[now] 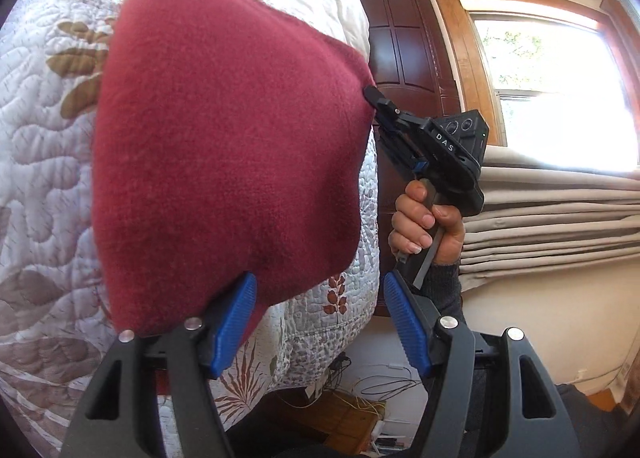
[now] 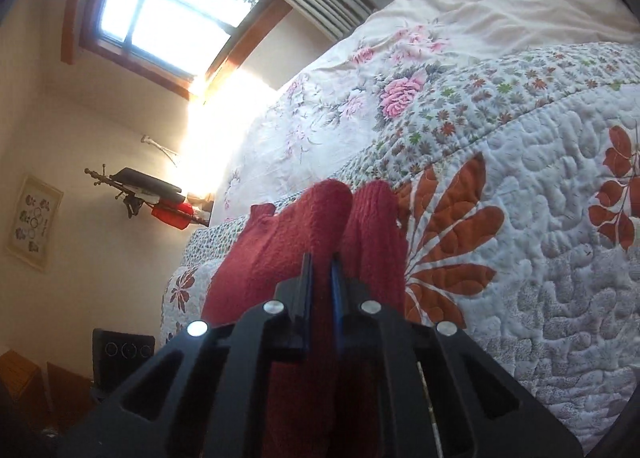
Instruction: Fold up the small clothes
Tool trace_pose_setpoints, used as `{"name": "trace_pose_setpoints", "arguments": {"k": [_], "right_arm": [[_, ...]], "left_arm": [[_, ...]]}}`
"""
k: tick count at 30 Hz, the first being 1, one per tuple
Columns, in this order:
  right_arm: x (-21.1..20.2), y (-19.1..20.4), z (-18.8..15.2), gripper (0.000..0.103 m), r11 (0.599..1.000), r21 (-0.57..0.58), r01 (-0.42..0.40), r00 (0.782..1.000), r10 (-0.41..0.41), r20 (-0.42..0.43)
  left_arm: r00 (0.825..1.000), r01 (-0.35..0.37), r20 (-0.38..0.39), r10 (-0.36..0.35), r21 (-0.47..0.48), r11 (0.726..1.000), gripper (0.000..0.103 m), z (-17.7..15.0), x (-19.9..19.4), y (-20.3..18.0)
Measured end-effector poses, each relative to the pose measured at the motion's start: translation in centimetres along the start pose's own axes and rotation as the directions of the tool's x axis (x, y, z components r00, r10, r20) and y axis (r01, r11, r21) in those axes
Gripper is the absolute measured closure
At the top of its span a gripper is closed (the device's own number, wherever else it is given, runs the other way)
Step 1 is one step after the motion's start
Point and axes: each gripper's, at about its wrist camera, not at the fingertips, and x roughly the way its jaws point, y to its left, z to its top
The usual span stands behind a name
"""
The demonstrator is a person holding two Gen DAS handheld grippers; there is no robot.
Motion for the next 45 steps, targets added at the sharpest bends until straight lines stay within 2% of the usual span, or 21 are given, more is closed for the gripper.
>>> {"name": "trace_pose_setpoints", "arguments": {"k": [4, 7, 10, 11, 13, 15, 16, 17, 18, 19, 23, 27, 29, 30, 31, 33, 35, 37, 41, 42, 45], "right_arm": [[3.5, -4.3, -1.5, 0.094, 0.994, 0.096, 0.050, 0.996, -0.042, -0.084], [0.8, -4.6, -2.6, 0.079, 0.990, 0.143, 0.002, 1.000, 0.002, -0.027], [-2.8, -3.1, -5.3, 0.076, 0.993, 0.104, -0.054, 0.998, 0.056, -0.014], [-3.4, -2.4, -6.6, 0.071, 0.994, 0.082, -0.073, 0.996, 0.076, -0.039], [-3.8, -1.5, -9.5, 0.049, 0.997, 0.040, -0.062, 0.993, 0.065, -0.101], [-3.3, -0.7, -11.5, 0.045, 0.999, 0.013, -0.052, 0.989, 0.053, -0.138], [-2.7, -0.5, -12.2, 0.048, 0.998, 0.010, -0.063, 0.984, 0.064, -0.166], [-1.9, -0.6, -12.7, 0.062, 0.998, 0.010, -0.061, 0.978, 0.062, -0.197], [-1.3, -0.8, -13.2, 0.094, 0.999, 0.006, -0.050, 0.971, 0.050, -0.234], [-1.2, -1.0, -13.6, 0.097, 1.000, 0.006, -0.026, 0.969, 0.026, -0.244], [-3.5, -2.8, -15.6, 0.098, 0.999, 0.039, -0.032, 0.964, 0.042, -0.263], [-2.2, -3.6, -15.8, 0.097, 0.998, 0.048, -0.029, 0.958, 0.041, -0.284], [-2.4, -2.6, -14.9, 0.090, 0.999, 0.027, -0.036, 0.961, 0.042, -0.273], [-3.0, -2.3, -14.4, 0.078, 0.999, 0.024, -0.036, 0.963, 0.041, -0.265], [-4.1, -2.1, -13.8, 0.075, 1.000, 0.013, -0.029, 0.970, 0.031, -0.242], [-6.4, -1.2, -12.9, 0.074, 1.000, -0.008, -0.026, 0.985, 0.024, -0.172], [-7.8, 0.4, -12.0, 0.068, 0.996, -0.029, -0.085, 0.990, 0.081, -0.112], [-7.3, 2.7, -11.0, 0.059, 0.986, -0.099, -0.134, 0.988, 0.125, -0.093], [-1.7, 3.4, -7.3, 0.059, 0.971, -0.124, -0.206, 0.970, 0.186, -0.156], [-0.5, 2.6, -6.8, 0.061, 0.972, -0.095, -0.215, 0.965, 0.196, -0.177], [1.0, -0.4, -5.7, 0.103, 0.977, -0.013, -0.214, 0.956, 0.207, -0.210]], "left_arm": [[0.998, 0.054, -0.015, -0.054, -0.009, 0.998, 0.036, -0.6, 0.0, -0.4], [0.997, 0.081, 0.007, -0.082, 0.014, 0.997, 0.036, -0.8, -1.6, -1.1], [0.994, 0.089, 0.055, -0.090, 0.029, 0.996, 0.036, -0.4, -3.5, -1.5], [0.994, 0.085, 0.066, -0.086, 0.027, 0.996, 0.036, -0.4, -3.8, -1.4], [0.994, 0.076, 0.076, -0.077, 0.017, 0.997, 0.036, -0.1, -4.0, -1.0], [0.995, 0.070, 0.074, -0.071, 0.010, 0.997, 0.036, 0.2, -3.5, -1.0], [0.995, 0.071, 0.070, -0.072, 0.006, 0.997, 0.036, 0.3, -3.2, -0.9], [0.995, 0.071, 0.068, -0.071, -0.003, 0.997, 0.036, 0.4, -2.9, -0.7], [0.996, 0.067, 0.064, -0.066, -0.015, 0.998, 0.036, 0.6, -2.4, -0.8], [0.996, 0.064, 0.056, -0.062, -0.024, 0.998, 0.036, 0.6, -2.3, -0.6], [0.998, 0.062, 0.026, -0.062, -0.008, 0.998, 0.036, -0.8, -2.1, -1.2], [0.999, 0.042, 0.026, -0.041, -0.047, 0.998, 0.036, -2.6, -2.4, -0.2], [0.998, 0.043, 0.048, -0.040, -0.061, 0.997, 0.036, -3.4, -3.0, -0.1], [0.997, 0.046, 0.063, -0.042, -0.055, 0.997, 0.036, -3.7, -3.6, -0.3], [0.996, 0.045, 0.078, -0.041, -0.046, 0.998, 0.036, -4.1, -4.2, -0.6], [0.992, 0.036, 0.119, -0.032, -0.034, 0.999, 0.033, -4.5, -5.7, -0.8], [0.987, 0.026, 0.162, -0.019, -0.041, 0.999, 0.030, -4.9, -7.2, -0.6], [0.983, 0.022, 0.184, -0.011, -0.062, 0.998, 0.029, -5.1, -7.8, 0.0], [0.986, -0.013, 0.167, 0.027, -0.081, 0.997, 0.029, -4.6, -7.0, 0.4], [0.987, -0.038, 0.156, 0.049, -0.071, 0.997, 0.029, -4.5, -6.7, 0.3], [0.983, -0.128, 0.124, 0.136, -0.064, 0.990, 0.029, -3.9, -6.0, 0.5]]}}
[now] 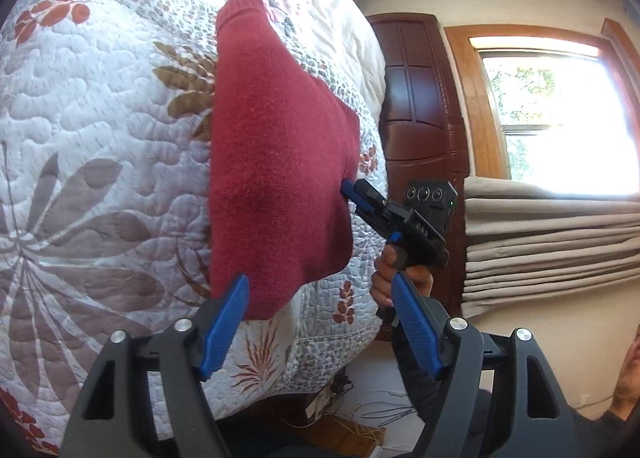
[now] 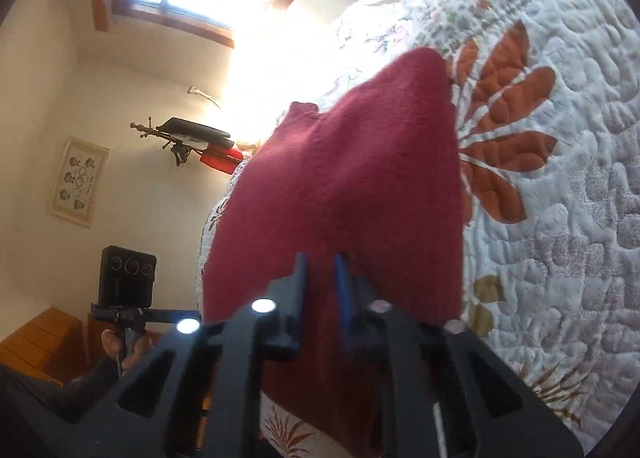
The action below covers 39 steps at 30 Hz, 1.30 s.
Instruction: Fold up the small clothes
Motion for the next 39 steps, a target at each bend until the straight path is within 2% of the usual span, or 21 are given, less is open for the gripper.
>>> {"name": "trace_pose_setpoints", "arguments": {"k": [2, 3, 4, 5, 6, 7, 9, 10, 11, 13, 14, 16, 18, 19, 23, 27, 29, 31, 34, 36, 39], "right_arm": [[-2.1, -0.2, 0.9, 0.089, 0.999, 0.038, -0.015, 0.998, 0.012, 0.067], [-3.1, -0.1, 1.6, 0.077, 0.998, 0.051, -0.046, 0.994, 0.041, 0.102], [-3.5, 0.2, 2.4, 0.073, 0.994, 0.058, -0.091, 0.989, 0.084, 0.125], [-3.5, 0.5, 3.3, 0.072, 0.991, 0.052, -0.125, 0.985, 0.118, 0.122], [-2.9, 0.9, 4.3, 0.066, 0.989, 0.038, -0.141, 0.986, 0.137, 0.099], [-1.9, 1.1, 5.2, 0.061, 0.988, 0.032, -0.152, 0.986, 0.150, 0.067], [0.5, 0.6, 7.0, 0.059, 0.989, 0.040, -0.143, 0.990, 0.144, -0.007], [1.3, -0.2, 7.8, 0.063, 0.994, 0.041, -0.100, 0.994, 0.101, -0.035], [1.8, -1.0, 8.5, 0.065, 0.997, 0.043, -0.070, 0.996, 0.072, -0.043], [1.2, -3.1, 9.4, 0.069, 0.992, 0.084, -0.094, 0.995, 0.096, -0.014], [0.2, -3.8, 9.9, 0.066, 0.988, 0.107, -0.113, 0.993, 0.111, 0.028], [-1.9, -5.3, 10.0, 0.041, 0.975, 0.143, -0.169, 0.983, 0.156, 0.100], [-2.7, -7.1, 9.7, 0.023, 0.961, 0.185, -0.203, 0.978, 0.189, 0.092], [-2.7, -8.0, 9.3, 0.020, 0.952, 0.208, -0.226, 0.974, 0.216, 0.066], [-1.3, -9.5, 7.4, 0.017, 0.921, 0.239, -0.307, 0.944, 0.326, -0.042], [0.4, -9.2, 7.0, 0.016, 0.924, 0.214, -0.318, 0.925, 0.352, -0.142], [1.0, -9.2, 7.2, 0.016, 0.932, 0.203, -0.299, 0.926, 0.335, -0.174], [1.5, -8.9, 7.4, 0.016, 0.932, 0.195, -0.305, 0.919, 0.342, -0.198], [1.8, -7.9, 7.7, 0.016, 0.929, 0.184, -0.321, 0.907, 0.357, -0.221], [2.4, -7.7, 8.2, 0.016, 0.939, 0.177, -0.294, 0.916, 0.330, -0.229], [2.9, -8.0, 8.5, 0.016, 0.936, 0.199, -0.289, 0.915, 0.332, -0.228]], "left_arm": [[1.000, -0.022, -0.009, 0.022, 0.016, 1.000, 0.029, 0.0, 0.1, -0.1], [1.000, -0.023, -0.004, 0.023, 0.023, 0.999, 0.029, 0.1, -0.1, -0.1], [1.000, -0.024, 0.002, 0.024, 0.021, 0.999, 0.028, 0.2, -0.2, 0.0], [1.000, -0.028, 0.010, 0.028, 0.013, 1.000, 0.027, 0.4, -0.4, 0.2], [0.999, -0.045, 0.019, 0.045, 0.004, 0.999, 0.025, 0.6, -0.4, 0.4], [0.996, -0.087, 0.030, 0.087, 0.004, 0.996, 0.024, 0.9, -0.3, 0.5], [0.975, -0.219, 0.054, 0.217, 0.036, 0.975, 0.022, 1.2, 0.3, 0.0], [0.962, -0.268, 0.057, 0.265, 0.055, 0.962, 0.022, 1.4, 0.7, -0.3], [0.954, -0.299, 0.053, 0.296, 0.072, 0.951, 0.022, 1.5, 1.0, -0.5], [0.949, -0.316, 0.038, 0.313, 0.106, 0.943, 0.021, 1.8, 1.6, -1.1], [0.949, -0.315, 0.031, 0.314, 0.118, 0.942, 0.021, 1.9, 1.8, -1.3], [0.956, -0.294, 0.017, 0.294, 0.122, 0.948, 0.018, 2.2, 2.0, -1.5], [0.965, -0.258, -0.005, 0.261, 0.119, 0.959, 0.017, 2.5, 2.4, -1.3], [0.968, -0.247, -0.012, 0.250, 0.114, 0.962, 0.016, 2.9, 2.6, -1.1], [0.977, -0.209, -0.025, 0.212, 0.086, 0.974, 0.016, 3.7, 3.4, -0.2], [0.992, -0.120, -0.037, 0.122, 0.057, 0.991, 0.016, 4.1, 3.9, 0.4], [0.993, -0.102, -0.054, 0.104, 0.043, 0.994, 0.016, 4.4, 4.4, 1.0], [0.992, -0.114, -0.058, 0.115, 0.030, 0.993, 0.016, 4.5, 4.8, 1.6], [0.994, -0.082, -0.070, 0.083, 0.010, 0.997, 0.016, 4.6, 5.5, 2.2], [0.994, -0.058, -0.090, 0.059, 0.005, 0.998, 0.016, 4.6, 6.3, 2.3], [0.992, -0.042, -0.120, 0.040, -0.012, 0.999, 0.012, 4.5, 7.8, 2.6]]}}
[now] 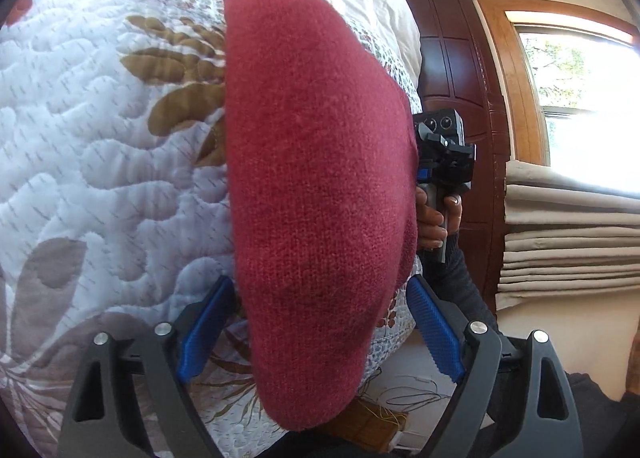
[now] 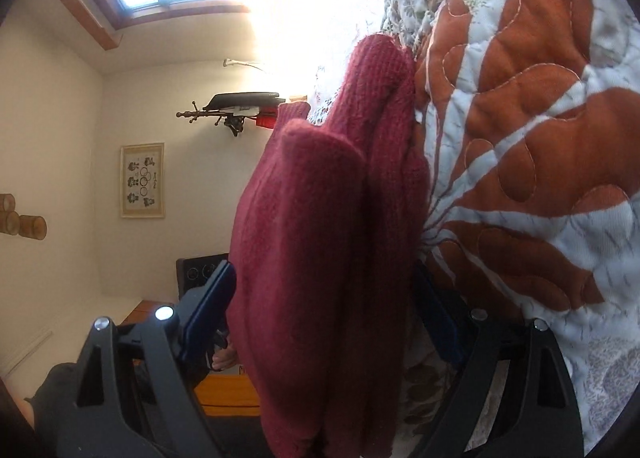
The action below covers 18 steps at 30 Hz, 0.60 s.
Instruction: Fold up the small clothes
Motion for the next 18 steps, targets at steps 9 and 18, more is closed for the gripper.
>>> {"name": "trace_pose_setpoints", "arguments": {"k": [9, 18], "right_arm": [[-0.9, 1.1, -1.3, 0.036, 1.000, -0.029, 0.010, 0.999, -0.009, 0.032], [-2.0, 3.3, -2.4, 0.064, 0.998, -0.043, 0.034, 0.993, -0.029, 0.116]], "left_arm": [[0.998, 0.058, 0.031, -0.058, -0.012, 0.998, 0.012, 0.7, 0.4, -0.4], [1.000, -0.006, 0.014, 0.006, -0.003, 1.000, 0.060, 1.5, 0.4, -0.7]]}}
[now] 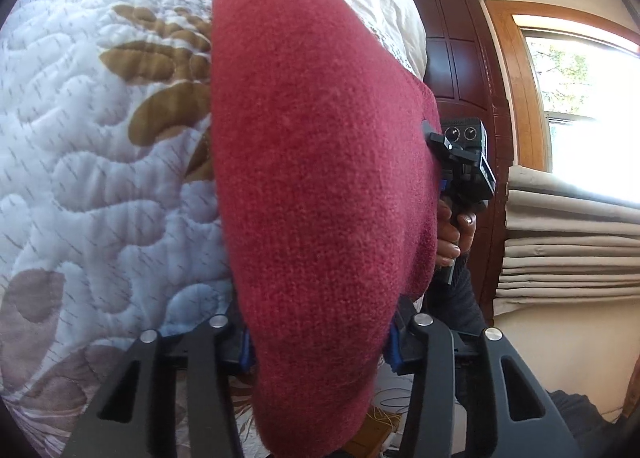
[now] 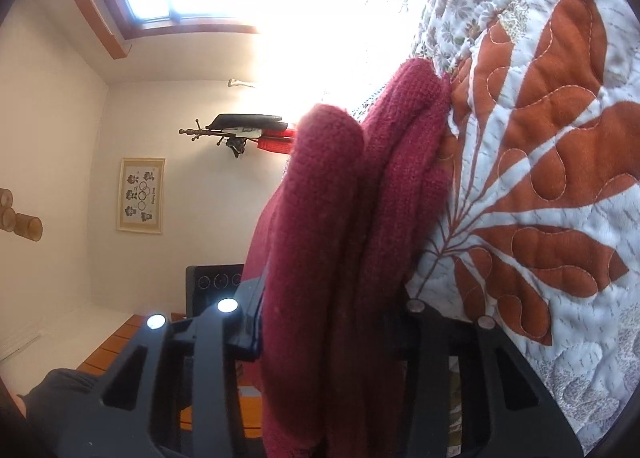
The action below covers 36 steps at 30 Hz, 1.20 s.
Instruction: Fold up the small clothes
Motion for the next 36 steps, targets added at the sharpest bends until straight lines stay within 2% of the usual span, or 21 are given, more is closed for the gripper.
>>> {"name": "trace_pose_setpoints", "arguments": {"k": [5, 10, 14, 17, 21, 23, 26, 27, 28, 29, 30, 31, 33, 35, 36], "right_arm": [[-0.2, 3.0, -0.7, 0.066, 0.999, -0.020, 0.042, 0.998, -0.041, 0.044], [0.1, 7.7, -1.8, 0.067, 0.996, -0.076, 0.052, 0.997, -0.048, 0.065], [2.8, 12.3, -3.2, 0.067, 0.988, -0.153, 0.039, 0.999, -0.033, 0.042], [6.0, 15.5, -4.9, 0.067, 0.976, -0.215, 0.023, 1.000, -0.024, -0.002], [11.6, 17.5, -8.1, 0.066, 0.970, -0.243, 0.001, 0.996, -0.022, -0.085], [15.3, 16.2, -9.2, 0.065, 0.980, -0.198, 0.018, 0.990, -0.046, -0.135], [20.8, 11.9, -10.8, 0.050, 0.977, -0.100, 0.187, 0.961, -0.203, -0.188], [21.6, 11.0, -11.2, 0.047, 0.965, -0.086, 0.247, 0.947, -0.259, -0.190], [21.6, 11.1, -11.4, 0.045, 0.963, -0.092, 0.253, 0.949, -0.265, -0.170], [21.2, 11.7, -11.6, 0.042, 0.961, -0.087, 0.262, 0.950, -0.273, -0.150], [20.7, 13.0, -11.7, 0.030, 0.955, -0.083, 0.283, 0.950, -0.292, -0.113], [19.4, 14.2, -11.9, 0.023, 0.950, -0.091, 0.299, 0.951, -0.304, -0.054], [17.0, 15.6, -12.7, 0.023, 0.928, -0.101, 0.359, 0.933, -0.355, 0.051], [14.9, 16.4, -13.6, 0.029, 0.914, -0.101, 0.393, 0.917, -0.381, 0.121], [14.8, 17.0, -13.7, 0.036, 0.911, -0.114, 0.395, 0.915, -0.381, 0.130]], "left_arm": [[1.000, 0.006, 0.026, -0.007, 0.047, 0.999, 0.064, -0.2, -1.7, -1.4], [0.997, 0.030, 0.065, -0.037, 0.110, 0.994, 0.065, -1.4, -5.7, -2.4], [0.992, 0.028, 0.117, -0.046, 0.152, 0.988, 0.065, -4.5, -10.5, -2.2], [0.981, 0.034, 0.181, -0.064, 0.165, 0.986, 0.065, -8.2, -14.6, -1.0], [0.961, 0.042, 0.266, -0.075, 0.131, 0.990, 0.064, -14.1, -18.0, 3.5], [0.954, 0.039, 0.294, -0.052, 0.052, 0.998, 0.063, -16.6, -17.8, 7.6], [0.948, -0.066, 0.302, 0.095, -0.104, 0.992, 0.057, -18.9, -15.8, 14.0], [0.951, -0.039, 0.299, 0.083, -0.153, 0.988, 0.052, -19.3, -15.2, 15.9], [0.946, 0.014, 0.321, 0.044, -0.175, 0.984, 0.049, -19.6, -15.0, 16.8], [0.940, 0.034, 0.341, 0.029, -0.178, 0.983, 0.047, -19.9, -15.3, 16.8], [0.937, 0.029, 0.349, 0.031, -0.165, 0.986, 0.042, -20.0, -15.6, 16.3], [0.934, 0.021, 0.356, 0.034, -0.149, 0.989, 0.039, -20.1, -16.2, 15.7], [0.926, 0.013, 0.376, 0.034, -0.123, 0.992, 0.034, -20.7, -17.7, 14.8], [0.906, -0.007, 0.420, 0.051, -0.105, 0.994, 0.033, -21.4, -19.8, 14.3], [0.893, -0.005, 0.447, 0.050, -0.101, 0.995, 0.033, -21.8, -20.8, 14.2]]}}
